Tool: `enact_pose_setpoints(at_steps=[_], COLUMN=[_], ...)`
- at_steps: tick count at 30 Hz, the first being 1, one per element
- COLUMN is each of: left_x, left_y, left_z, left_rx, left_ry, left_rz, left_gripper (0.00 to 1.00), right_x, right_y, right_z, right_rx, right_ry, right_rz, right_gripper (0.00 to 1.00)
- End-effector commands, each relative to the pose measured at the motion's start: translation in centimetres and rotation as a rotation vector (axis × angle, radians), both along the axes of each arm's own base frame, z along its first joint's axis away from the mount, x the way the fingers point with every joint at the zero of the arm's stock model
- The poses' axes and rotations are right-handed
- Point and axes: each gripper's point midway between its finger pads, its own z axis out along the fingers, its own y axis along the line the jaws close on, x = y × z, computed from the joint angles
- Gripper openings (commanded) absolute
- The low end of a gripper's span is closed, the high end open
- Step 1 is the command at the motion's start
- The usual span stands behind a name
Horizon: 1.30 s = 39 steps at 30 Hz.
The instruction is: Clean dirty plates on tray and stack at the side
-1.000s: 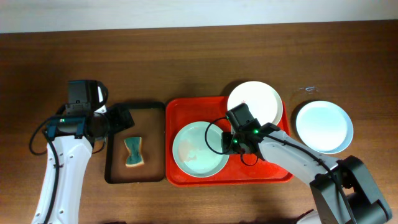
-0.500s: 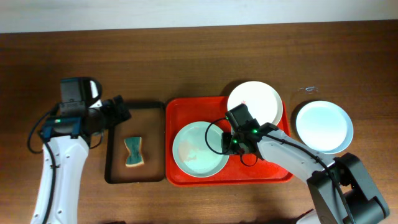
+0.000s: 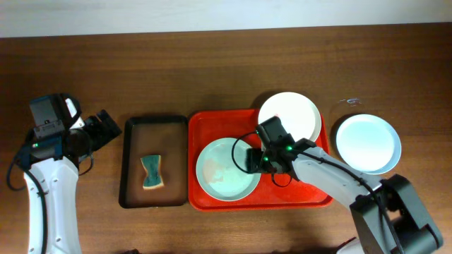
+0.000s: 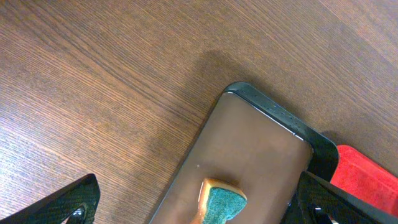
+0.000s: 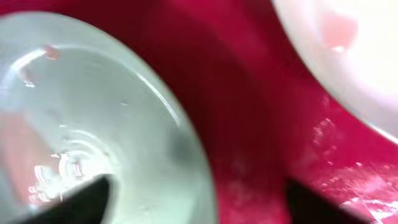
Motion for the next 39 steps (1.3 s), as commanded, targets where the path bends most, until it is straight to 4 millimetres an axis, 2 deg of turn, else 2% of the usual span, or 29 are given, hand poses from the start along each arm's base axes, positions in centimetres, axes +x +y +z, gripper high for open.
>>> enact_pose_setpoints(at_steps=[1,2,3,5,6,9,18,25,28,31,34,36,39], left_x=[0.3,0.3,0.3,0.3,0.3,0.3,0.3,0.3,0.3,0.3,0.3,0.3,0.3], left_y=[0.0,0.0,0.0,0.0,0.0,0.0,0.0,0.0,0.0,0.0,0.0,0.0,0.0], left_z=[1.1,1.1,1.1,1.1,1.1,1.1,1.1,1.1,1.1,1.1,1.1,1.1,1.1], left_rx=[-0.004,-0.004,-0.004,-0.004,-0.004,-0.004,-0.004,-0.004,-0.004,-0.004,-0.004,-0.004,-0.004], left_ry=[-0.032,-0.032,-0.032,-0.032,-0.032,-0.032,-0.032,-0.032,-0.032,-0.032,-0.032,-0.032,-0.032], left_rz=[0.006,0.006,0.006,0.006,0.007,0.006,0.007,0.006,0.006,0.007,0.006,0.006,0.006], left_gripper=[0.99,0.99,0.99,0.99,0.99,0.99,0.99,0.99,0.99,0.99,0.99,0.99,0.99], right_x=[-0.5,-0.5,-0.5,-0.6,-0.7,-0.4,1.1,1.0,0.7,1.9,3.5,5.2,7.5], right_y=[-0.5,-0.5,-0.5,-0.5,-0.7,-0.5,0.4,0.8,1.1,1.8,2.8,3.8,5.7], right_z=[-0.8,-0.8,-0.8,-0.8,-0.9,-0.5,6.5,7.1,7.4,9.7,13.0,15.3,17.0], right_rx=[-0.028,-0.029,-0.028,-0.030,-0.032,-0.025,-0.011,0.009,0.036,0.060,0.097,0.123,0.185], right_ry=[0.020,0.020,0.020,0.025,0.038,0.027,0.042,0.058,0.091,0.055,0.025,-0.006,-0.056], right_rz=[-0.007,-0.007,-0.007,-0.011,-0.041,-0.040,-0.079,-0.072,-0.120,-0.119,-0.134,-0.131,-0.133], right_gripper=[0.99,0.63,0.38,0.13,0.04,0.04,0.04,0.04,0.04,0.04,0.04,0.04,0.04])
